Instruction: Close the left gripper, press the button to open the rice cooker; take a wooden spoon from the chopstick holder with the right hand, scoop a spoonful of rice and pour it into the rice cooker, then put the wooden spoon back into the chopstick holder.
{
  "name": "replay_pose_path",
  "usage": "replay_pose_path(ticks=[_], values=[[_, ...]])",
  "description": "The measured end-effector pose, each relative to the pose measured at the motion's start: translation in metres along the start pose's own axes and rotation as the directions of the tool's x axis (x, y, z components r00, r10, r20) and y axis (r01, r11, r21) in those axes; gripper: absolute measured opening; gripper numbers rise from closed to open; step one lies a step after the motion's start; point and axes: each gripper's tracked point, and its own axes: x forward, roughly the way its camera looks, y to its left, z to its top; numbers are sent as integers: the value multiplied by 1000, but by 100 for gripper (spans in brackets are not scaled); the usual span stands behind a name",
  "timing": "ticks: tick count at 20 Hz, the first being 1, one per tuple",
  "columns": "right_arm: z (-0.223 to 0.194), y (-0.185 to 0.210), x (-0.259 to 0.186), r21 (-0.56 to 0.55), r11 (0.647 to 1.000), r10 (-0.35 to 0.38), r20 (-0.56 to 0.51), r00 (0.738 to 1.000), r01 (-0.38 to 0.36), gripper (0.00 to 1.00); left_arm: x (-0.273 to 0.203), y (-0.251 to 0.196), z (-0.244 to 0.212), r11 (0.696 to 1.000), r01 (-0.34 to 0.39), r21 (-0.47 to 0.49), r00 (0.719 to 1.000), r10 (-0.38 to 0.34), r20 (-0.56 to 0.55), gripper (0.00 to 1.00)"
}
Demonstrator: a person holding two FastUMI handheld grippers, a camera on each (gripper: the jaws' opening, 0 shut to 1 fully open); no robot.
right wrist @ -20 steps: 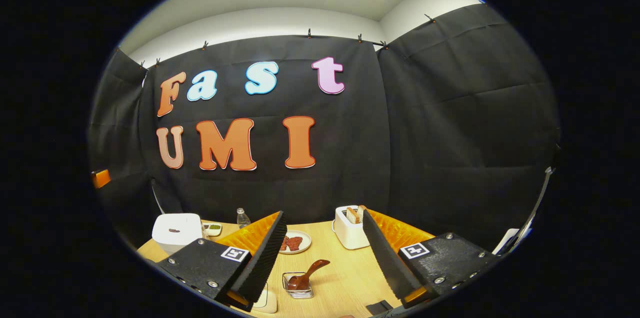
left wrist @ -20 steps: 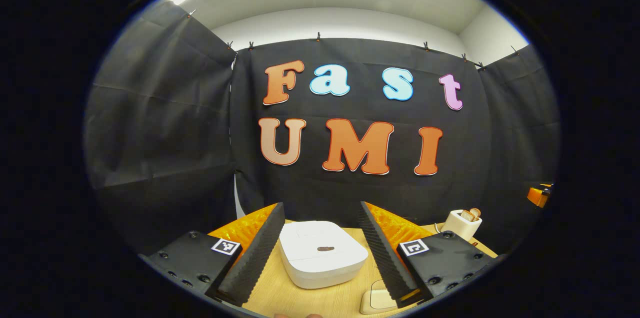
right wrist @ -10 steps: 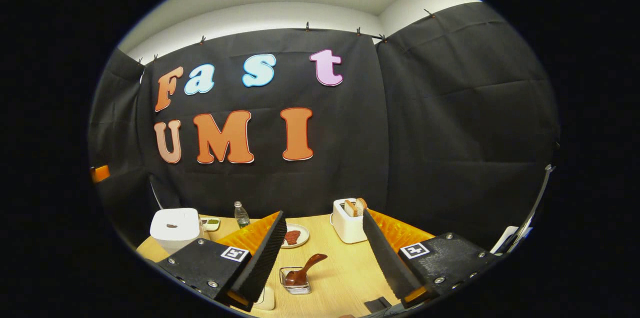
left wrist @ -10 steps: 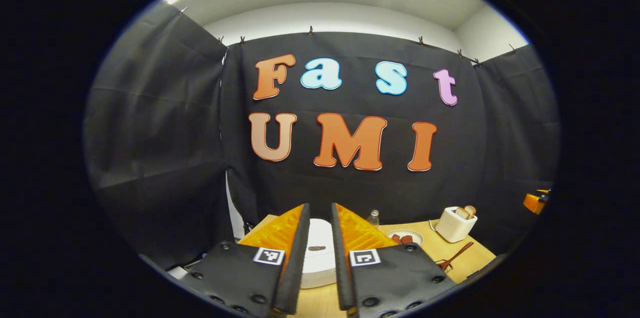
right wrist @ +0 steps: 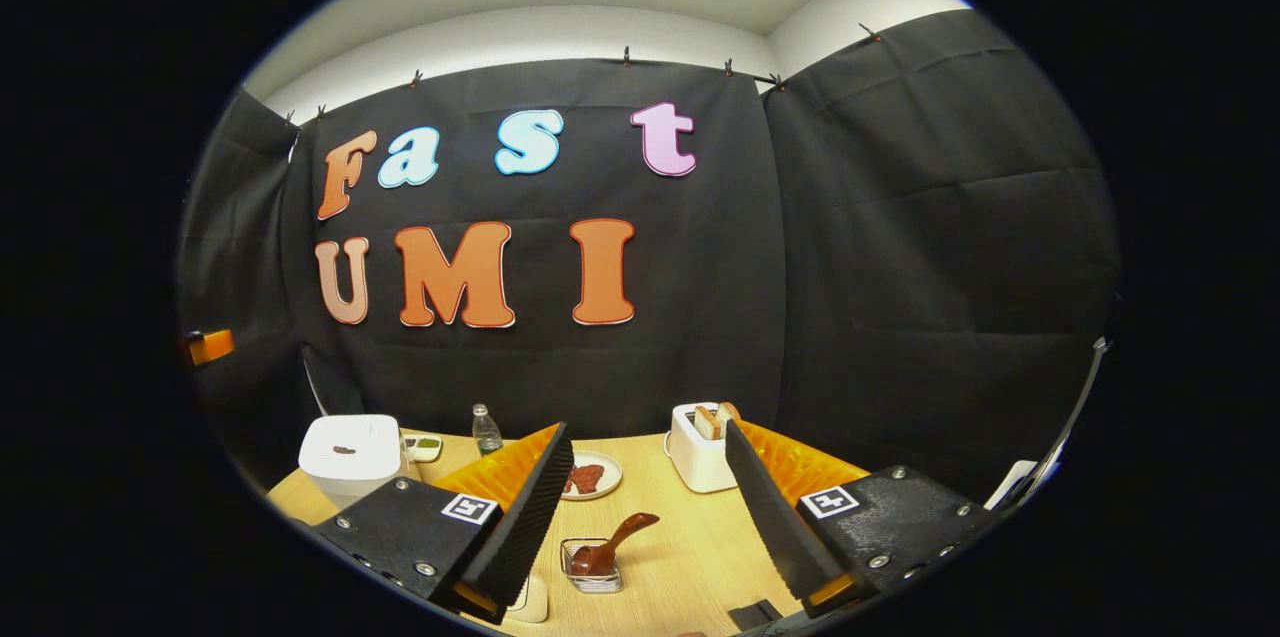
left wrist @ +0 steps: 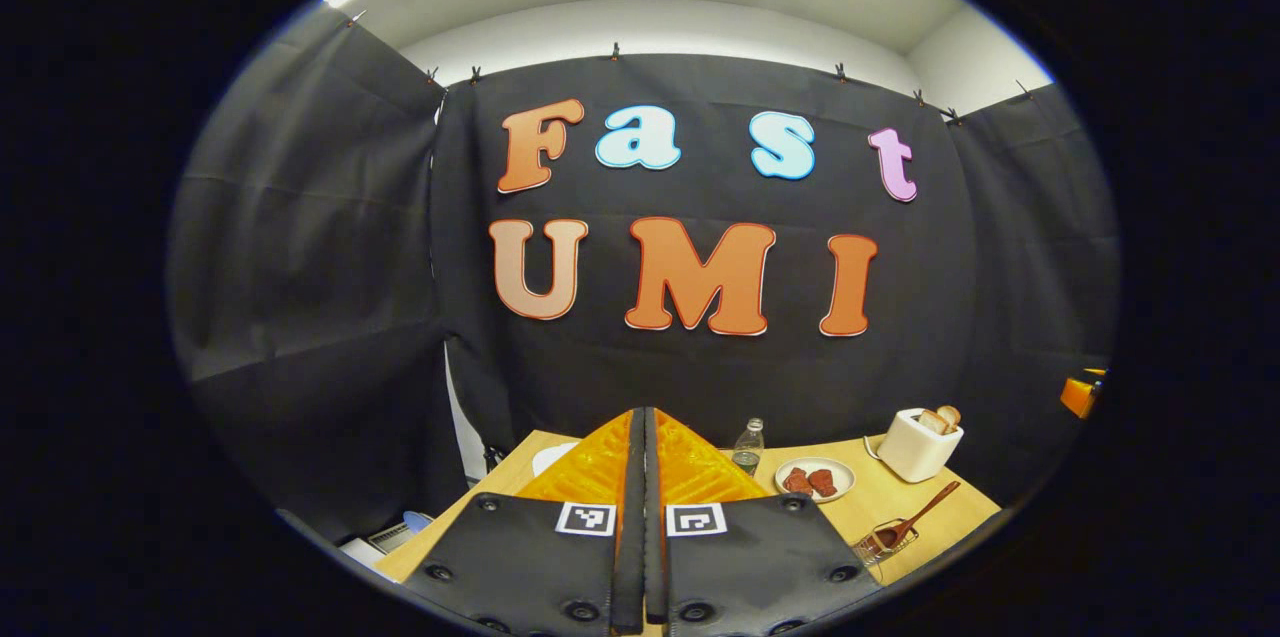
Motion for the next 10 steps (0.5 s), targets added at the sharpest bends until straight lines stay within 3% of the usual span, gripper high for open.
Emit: replay_pose_path(ticks=[7, 10], values=[[-12, -8, 1, -19, 999, -32, -26, 999, 31, 94, 70, 3, -66, 997, 23, -72, 990, -33, -139, 5], [-16, -12, -1, -30, 998, -50, -48, 998, 49, 95, 99, 8, -96, 1000, 6, -15, 980, -9, -197, 5]])
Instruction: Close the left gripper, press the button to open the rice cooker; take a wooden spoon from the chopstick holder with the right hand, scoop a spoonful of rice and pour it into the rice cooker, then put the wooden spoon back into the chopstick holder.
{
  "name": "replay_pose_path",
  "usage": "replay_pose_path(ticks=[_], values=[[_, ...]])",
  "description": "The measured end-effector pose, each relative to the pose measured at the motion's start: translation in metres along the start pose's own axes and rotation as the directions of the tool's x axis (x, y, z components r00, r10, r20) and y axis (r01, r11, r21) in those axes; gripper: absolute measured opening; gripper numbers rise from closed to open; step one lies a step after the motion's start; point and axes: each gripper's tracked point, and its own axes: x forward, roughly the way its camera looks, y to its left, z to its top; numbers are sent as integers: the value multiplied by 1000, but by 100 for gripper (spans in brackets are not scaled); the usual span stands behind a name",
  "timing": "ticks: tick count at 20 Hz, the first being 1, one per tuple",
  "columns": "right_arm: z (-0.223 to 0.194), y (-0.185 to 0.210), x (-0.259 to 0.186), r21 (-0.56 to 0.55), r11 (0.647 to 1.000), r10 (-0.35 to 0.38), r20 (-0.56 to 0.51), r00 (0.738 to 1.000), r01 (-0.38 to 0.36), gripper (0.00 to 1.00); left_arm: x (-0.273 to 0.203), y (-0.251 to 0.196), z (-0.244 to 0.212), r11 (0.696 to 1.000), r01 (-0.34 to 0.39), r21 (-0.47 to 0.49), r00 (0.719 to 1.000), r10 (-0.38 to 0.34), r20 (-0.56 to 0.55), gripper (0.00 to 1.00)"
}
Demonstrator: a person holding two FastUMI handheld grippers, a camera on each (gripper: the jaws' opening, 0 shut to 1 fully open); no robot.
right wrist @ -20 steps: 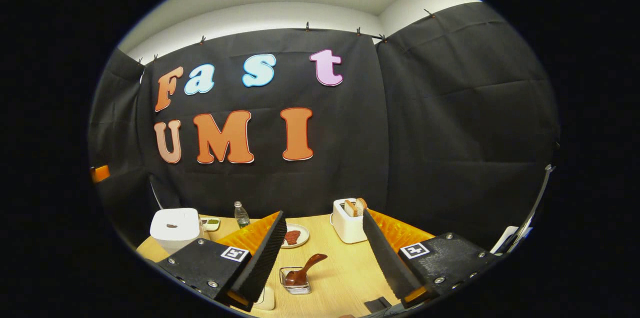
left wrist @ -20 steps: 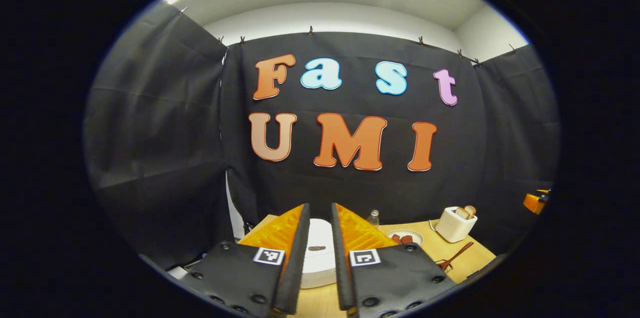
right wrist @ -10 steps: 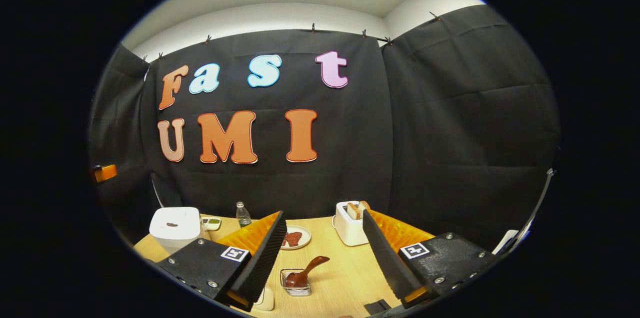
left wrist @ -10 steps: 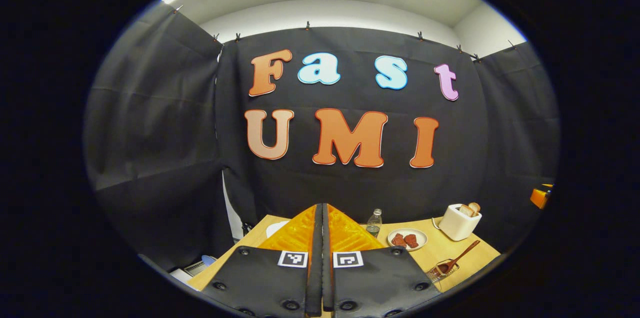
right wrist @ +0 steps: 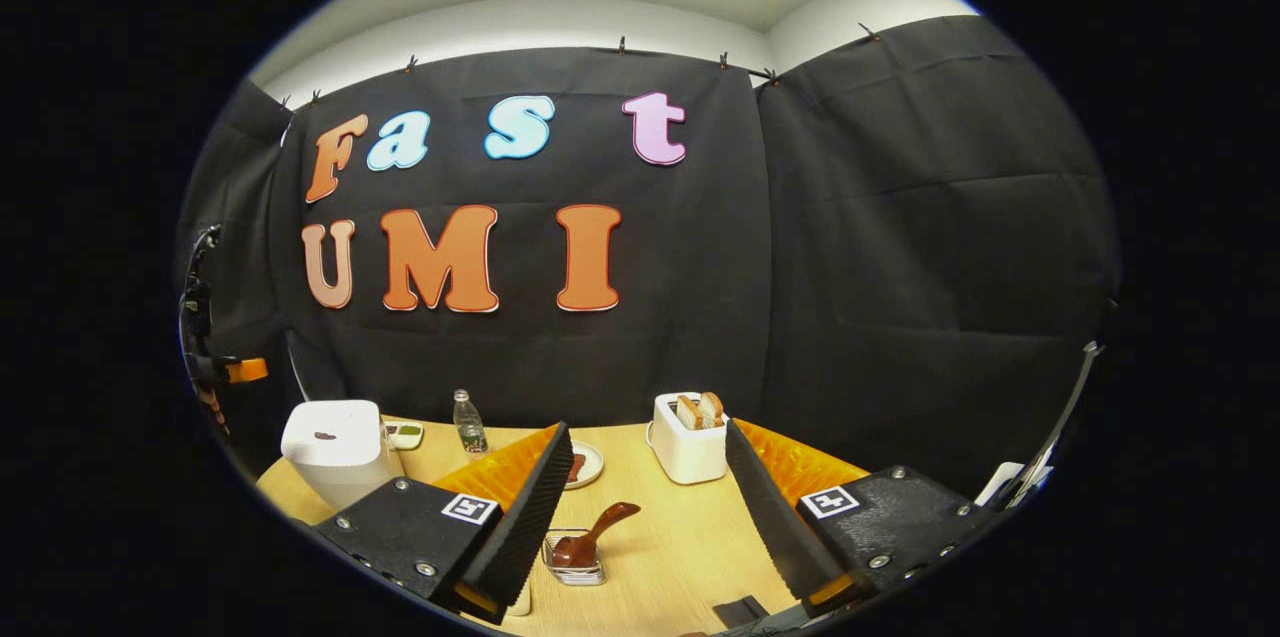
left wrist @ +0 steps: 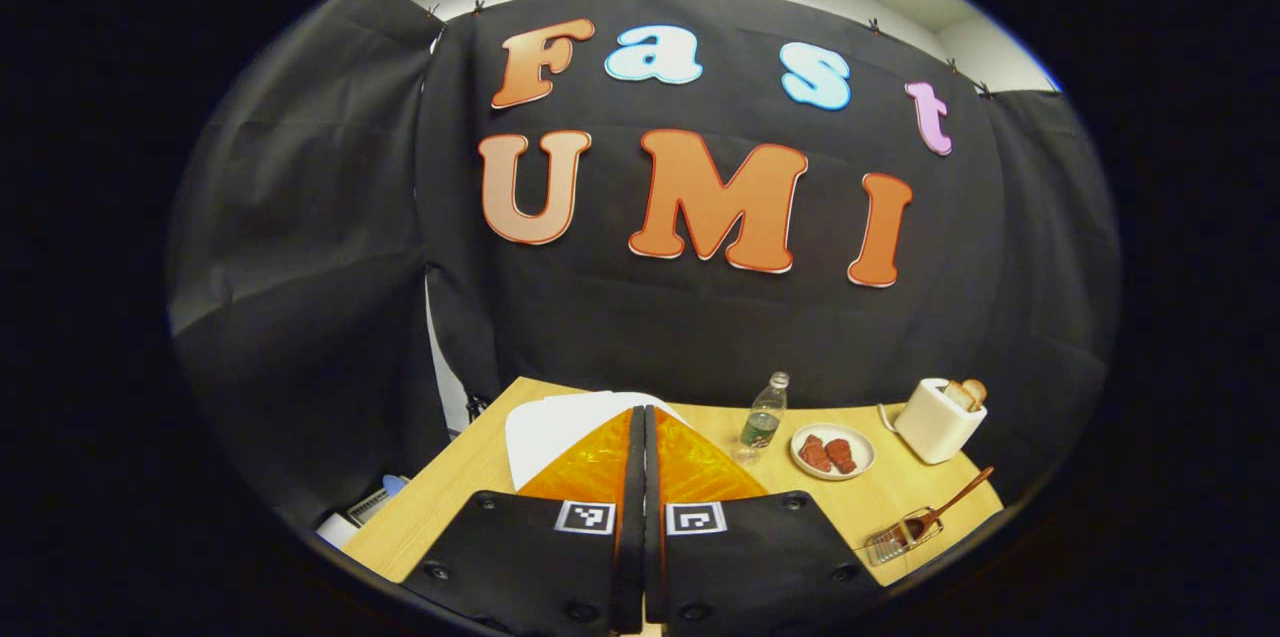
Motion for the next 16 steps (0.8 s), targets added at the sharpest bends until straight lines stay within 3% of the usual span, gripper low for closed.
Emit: replay_pose_path(ticks=[7, 16], values=[[-8, -3, -10, -10, 1000, -24, -25, 999, 24, 95, 63, -8, -92, 1000, 30, 2, 982, -29, -188, 5], [-19, -21, -19, -28, 998, -66, -57, 996, 64, 94, 79, 0, -140, 1000, 25, 19, 955, -18, -296, 5]])
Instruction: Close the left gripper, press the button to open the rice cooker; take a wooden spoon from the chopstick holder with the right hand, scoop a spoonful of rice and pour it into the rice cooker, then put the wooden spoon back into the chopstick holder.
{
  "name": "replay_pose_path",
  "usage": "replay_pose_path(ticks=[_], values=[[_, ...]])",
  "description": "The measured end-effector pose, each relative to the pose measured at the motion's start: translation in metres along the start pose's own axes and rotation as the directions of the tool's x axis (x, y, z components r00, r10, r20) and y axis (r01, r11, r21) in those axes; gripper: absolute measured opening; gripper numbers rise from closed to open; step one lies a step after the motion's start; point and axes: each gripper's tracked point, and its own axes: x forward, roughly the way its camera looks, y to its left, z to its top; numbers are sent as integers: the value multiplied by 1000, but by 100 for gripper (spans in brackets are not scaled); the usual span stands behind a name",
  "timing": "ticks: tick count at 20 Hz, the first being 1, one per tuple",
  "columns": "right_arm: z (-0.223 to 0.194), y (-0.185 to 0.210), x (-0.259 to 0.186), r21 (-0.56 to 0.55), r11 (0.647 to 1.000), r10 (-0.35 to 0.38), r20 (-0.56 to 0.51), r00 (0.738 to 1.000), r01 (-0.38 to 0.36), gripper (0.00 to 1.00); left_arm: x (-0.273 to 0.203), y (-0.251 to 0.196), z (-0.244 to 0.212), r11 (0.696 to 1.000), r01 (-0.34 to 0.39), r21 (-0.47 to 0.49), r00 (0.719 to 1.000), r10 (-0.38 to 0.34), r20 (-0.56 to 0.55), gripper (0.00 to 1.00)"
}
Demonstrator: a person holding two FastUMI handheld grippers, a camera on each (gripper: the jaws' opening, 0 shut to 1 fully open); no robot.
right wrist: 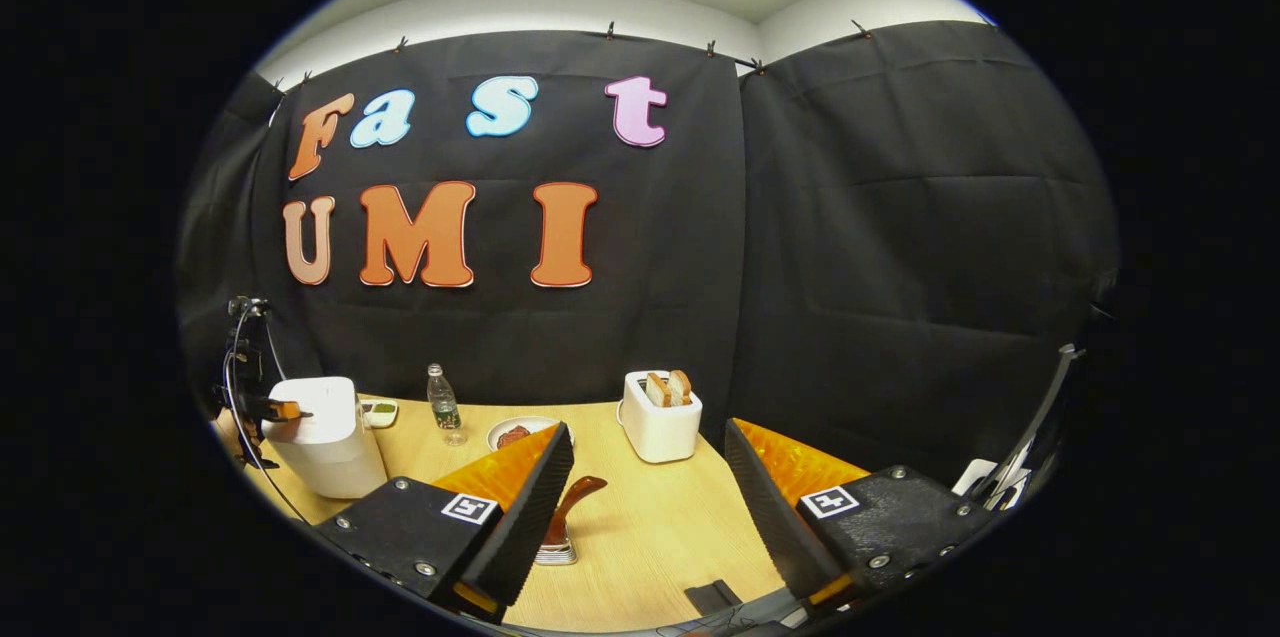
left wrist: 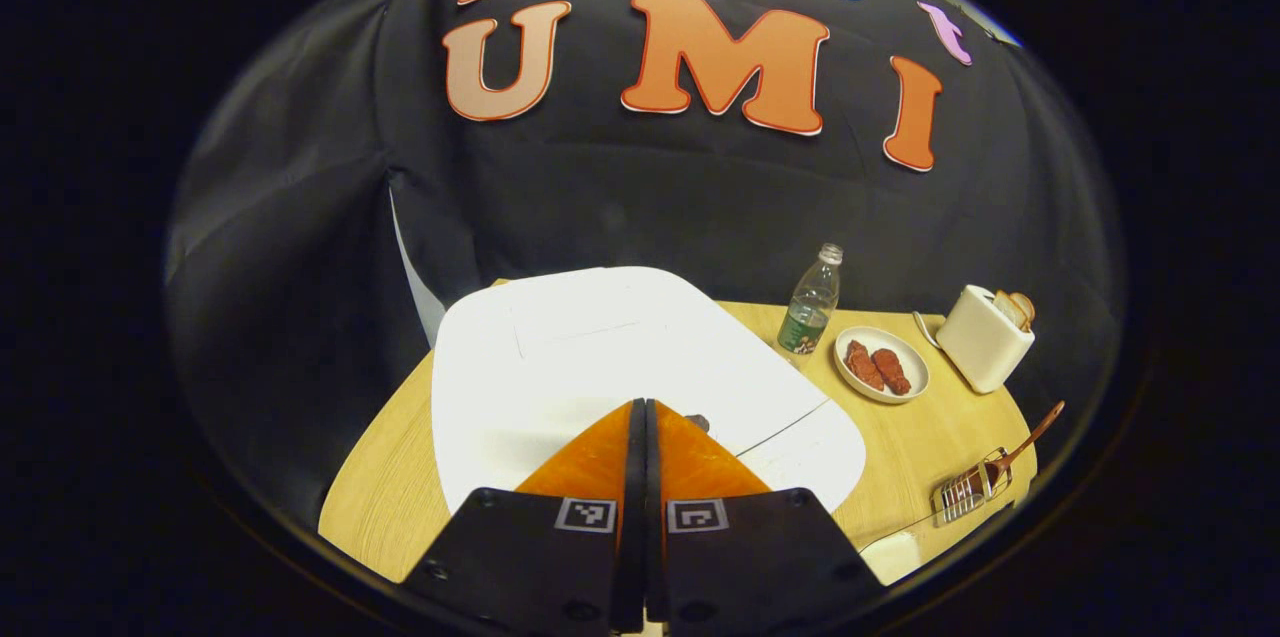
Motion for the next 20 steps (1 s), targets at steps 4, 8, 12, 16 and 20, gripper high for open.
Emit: replay_pose_path(ticks=[4, 8, 12, 16, 20], values=[[-7, 4, -1, 5, 1000, 17, -14, 1000, -17, 94, -10, 0, 11, 997, -47, 63, 998, 45, 34, 6], [-2, 6, 0, 29, 999, 33, 8, 999, -33, 94, -50, 1, 68, 994, -85, 66, 983, 73, 171, 5], [-5, 11, 2, 44, 997, 56, 12, 998, -56, 95, -96, 10, 111, 992, -114, 47, 960, 97, 261, 5], [-16, 21, 12, 79, 993, 92, 6, 996, -92, 95, -144, 17, 132, 993, -116, -14, 937, 114, 330, 5], [-37, 31, 29, 132, 983, 128, -13, 992, -125, 95, -188, 22, 145, 993, -117, -32, 909, 120, 399, 5]])
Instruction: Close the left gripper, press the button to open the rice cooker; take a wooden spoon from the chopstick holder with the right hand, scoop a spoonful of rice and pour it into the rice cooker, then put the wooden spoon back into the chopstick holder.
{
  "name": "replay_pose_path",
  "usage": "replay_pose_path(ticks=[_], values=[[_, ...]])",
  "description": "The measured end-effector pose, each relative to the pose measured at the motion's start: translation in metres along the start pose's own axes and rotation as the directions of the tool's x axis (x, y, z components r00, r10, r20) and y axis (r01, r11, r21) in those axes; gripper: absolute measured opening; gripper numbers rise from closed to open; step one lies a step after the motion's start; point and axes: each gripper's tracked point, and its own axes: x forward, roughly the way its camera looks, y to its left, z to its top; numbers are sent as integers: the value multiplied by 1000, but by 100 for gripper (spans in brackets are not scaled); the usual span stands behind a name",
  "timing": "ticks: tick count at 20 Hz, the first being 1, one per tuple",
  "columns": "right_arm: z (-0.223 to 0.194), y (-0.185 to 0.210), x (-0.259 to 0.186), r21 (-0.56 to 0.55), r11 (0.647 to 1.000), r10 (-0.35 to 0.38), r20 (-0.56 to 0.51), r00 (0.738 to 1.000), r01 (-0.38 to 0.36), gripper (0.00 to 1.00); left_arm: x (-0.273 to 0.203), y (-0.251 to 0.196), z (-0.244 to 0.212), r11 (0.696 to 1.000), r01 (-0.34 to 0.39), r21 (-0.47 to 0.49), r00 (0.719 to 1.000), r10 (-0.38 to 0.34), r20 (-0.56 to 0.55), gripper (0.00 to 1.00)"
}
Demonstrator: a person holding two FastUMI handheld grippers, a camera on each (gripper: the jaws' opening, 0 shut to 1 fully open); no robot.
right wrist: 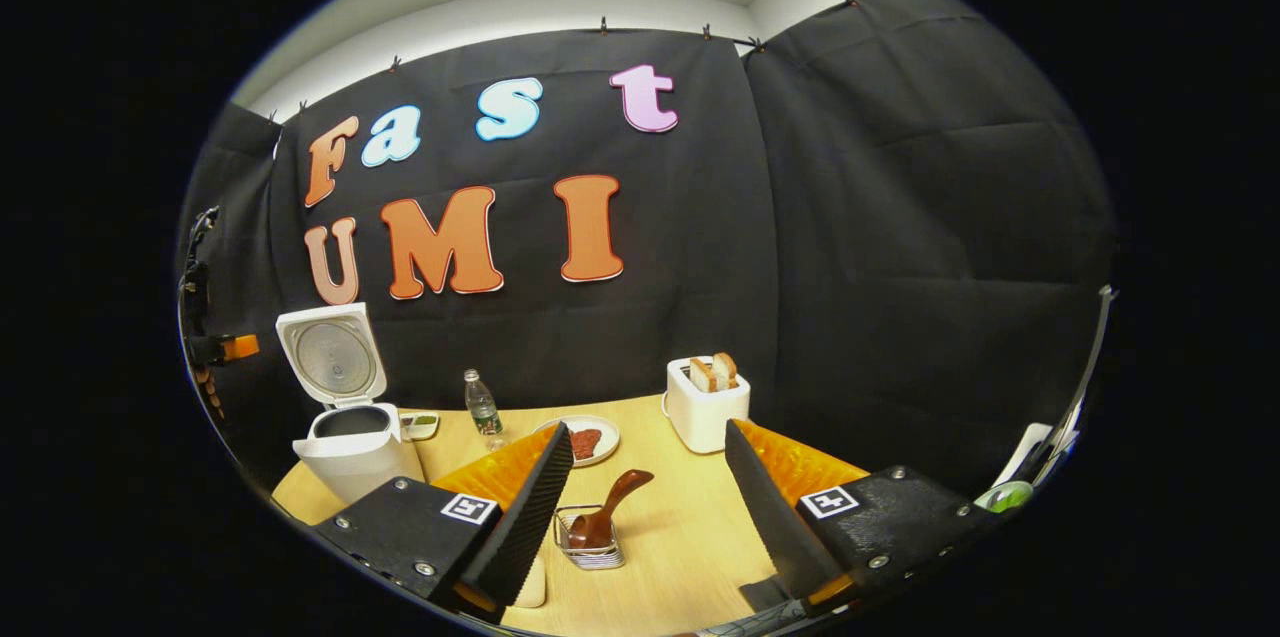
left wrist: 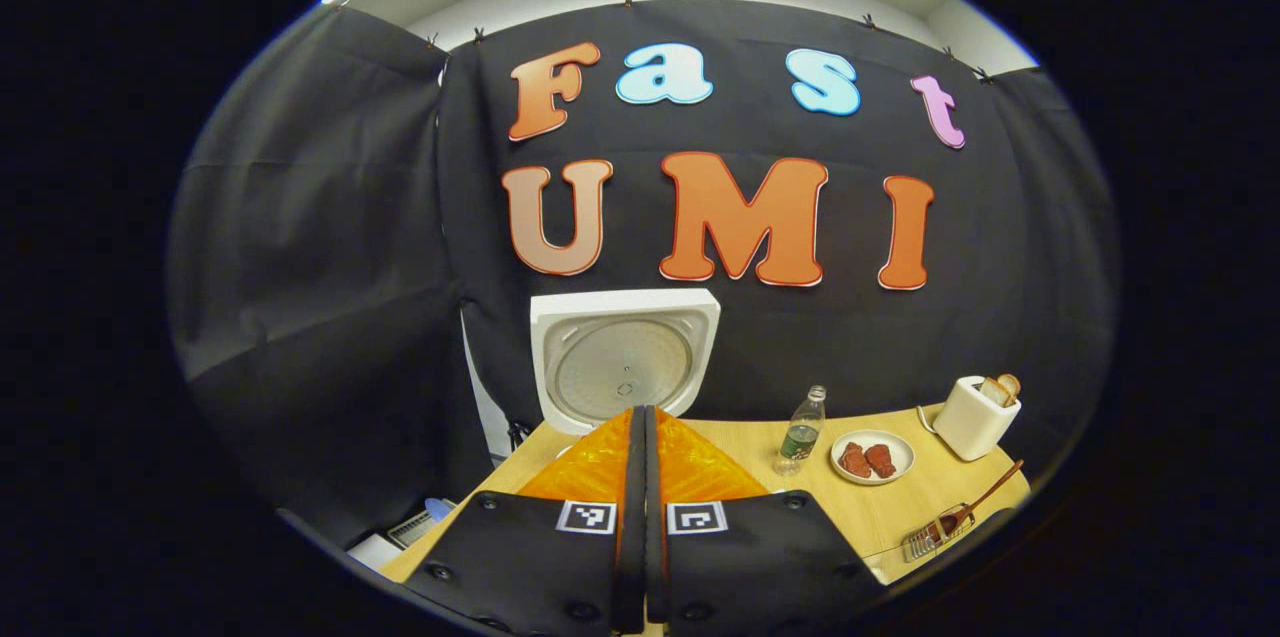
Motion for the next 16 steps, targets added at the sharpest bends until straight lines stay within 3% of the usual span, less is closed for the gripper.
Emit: replay_pose_path(ticks=[7, 10, 12, 13, 16], values=[[-58, 12, 56, 48, 998, 45, -98, 994, -40, 94, -50, 20, 29, 1000, -21, -10, 999, 22, 44, 6], [-95, 19, 84, 75, 996, 69, -174, 982, -56, 95, -62, 37, 31, 998, -62, -8, 997, 63, 41, 6], [-118, 21, 101, 96, 994, 75, -226, 971, -55, 100, -73, 43, 31, 997, -73, 5, 996, 73, 43, 30], [-129, 22, 109, 113, 992, 80, -249, 965, -53, 95, -77, 46, 30, 997, -80, 11, 996, 79, 42, 38], [-146, 25, 125, 182, 982, 95, -292, 952, -42, 95, -86, 57, 29, 995, -100, -10, 994, 101, 38, 39]])
